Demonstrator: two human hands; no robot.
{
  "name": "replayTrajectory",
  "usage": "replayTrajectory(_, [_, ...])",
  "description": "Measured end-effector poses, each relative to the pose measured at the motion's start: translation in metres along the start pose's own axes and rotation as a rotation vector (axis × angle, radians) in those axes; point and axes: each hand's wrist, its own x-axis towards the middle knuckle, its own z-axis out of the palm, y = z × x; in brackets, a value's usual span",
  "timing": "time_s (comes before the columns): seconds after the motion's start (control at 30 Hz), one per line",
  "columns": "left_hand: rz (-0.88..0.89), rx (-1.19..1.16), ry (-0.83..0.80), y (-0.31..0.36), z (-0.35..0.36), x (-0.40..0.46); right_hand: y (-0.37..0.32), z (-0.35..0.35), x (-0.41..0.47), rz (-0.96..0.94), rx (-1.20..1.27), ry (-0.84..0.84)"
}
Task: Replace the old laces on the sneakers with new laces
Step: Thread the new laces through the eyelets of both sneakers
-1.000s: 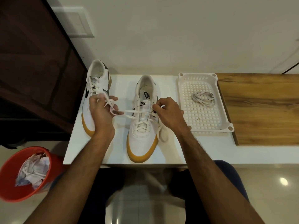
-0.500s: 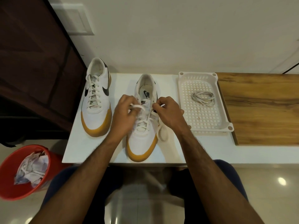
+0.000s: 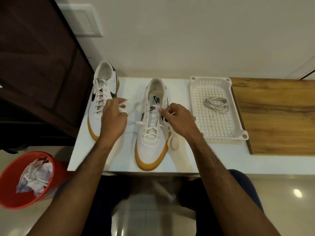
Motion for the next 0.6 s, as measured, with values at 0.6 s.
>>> replayTrajectory(0.6, [0.235,0.182,-0.236,0.022,0.017,-0.015,-0.005,0.020,-0.011,-0.432,-0.298,-0.043])
